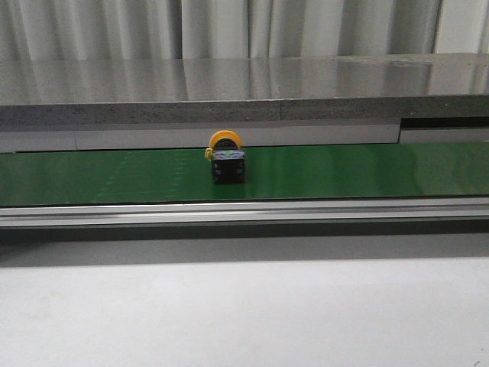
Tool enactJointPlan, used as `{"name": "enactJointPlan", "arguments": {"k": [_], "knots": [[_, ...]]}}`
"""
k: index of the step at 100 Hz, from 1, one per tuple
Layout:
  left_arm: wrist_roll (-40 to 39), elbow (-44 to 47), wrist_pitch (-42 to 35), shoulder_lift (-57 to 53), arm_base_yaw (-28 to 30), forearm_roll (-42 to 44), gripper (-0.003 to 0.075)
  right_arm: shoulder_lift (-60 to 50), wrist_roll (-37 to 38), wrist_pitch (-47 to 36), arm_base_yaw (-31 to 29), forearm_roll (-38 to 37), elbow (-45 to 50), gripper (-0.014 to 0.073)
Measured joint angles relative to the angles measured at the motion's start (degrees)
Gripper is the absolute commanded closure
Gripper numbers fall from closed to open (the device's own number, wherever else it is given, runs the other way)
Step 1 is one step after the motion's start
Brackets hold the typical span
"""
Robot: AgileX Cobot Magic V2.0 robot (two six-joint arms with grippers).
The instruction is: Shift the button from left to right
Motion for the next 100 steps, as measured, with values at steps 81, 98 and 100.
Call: {"name": "enactJointPlan", "arguments": {"k": [81,98,100], "knots": [[0.0,0.0,0.0,0.0,0.0,0.0,0.0741,26.9,-2.7,-6.0,13.4,1.5,-17.4,0.0089],[0.0,0.0,0.0,0.0,0.0,0.0,0.0741,36.6,-2.8,-6.5,15.1,0.2,-23.6,0.0089],[0.0,0.0,0.0,0.0,0.0,0.0,0.0741,37.7,-2.8,-6.5,15.2,0.1,-24.0,0.0089]]}}
